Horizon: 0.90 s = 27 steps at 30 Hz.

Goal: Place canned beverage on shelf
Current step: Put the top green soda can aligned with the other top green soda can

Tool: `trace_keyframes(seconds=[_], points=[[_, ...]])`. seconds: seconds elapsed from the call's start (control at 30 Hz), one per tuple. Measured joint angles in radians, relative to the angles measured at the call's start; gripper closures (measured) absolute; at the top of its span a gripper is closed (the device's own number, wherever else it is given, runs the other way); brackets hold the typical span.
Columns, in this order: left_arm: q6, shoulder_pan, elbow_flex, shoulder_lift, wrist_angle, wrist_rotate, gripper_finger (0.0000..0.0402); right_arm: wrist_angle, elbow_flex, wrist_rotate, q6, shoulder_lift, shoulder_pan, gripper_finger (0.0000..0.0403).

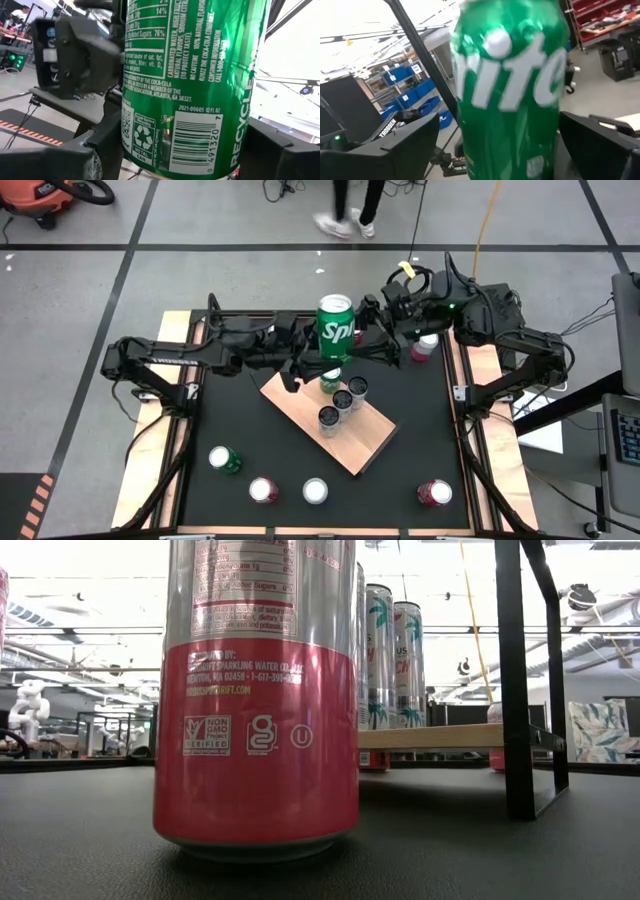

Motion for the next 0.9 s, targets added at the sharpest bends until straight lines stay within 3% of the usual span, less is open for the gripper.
trace_keyframes(seconds=[0.3, 0.73, 0.9], points=[[0.004, 0.000, 0.000, 0.006, 0.002, -0.025, 0.0113, 0.037, -0.001, 0.017, 0.035, 0.030, 0.000, 0.0027], [-0.004, -0.002, 0.001, 0.006, 0.000, -0.093, 0.0089, 0.035, -0.001, -0.006, -0.008, 0.035, -0.001, 0.0144], [-0.053, -0.002, 0.002, 0.004, -0.018, -0.172, 0.0065, 0.025, -0.001, 0.025, -0.012, 0.036, -0.005, 0.0148]])
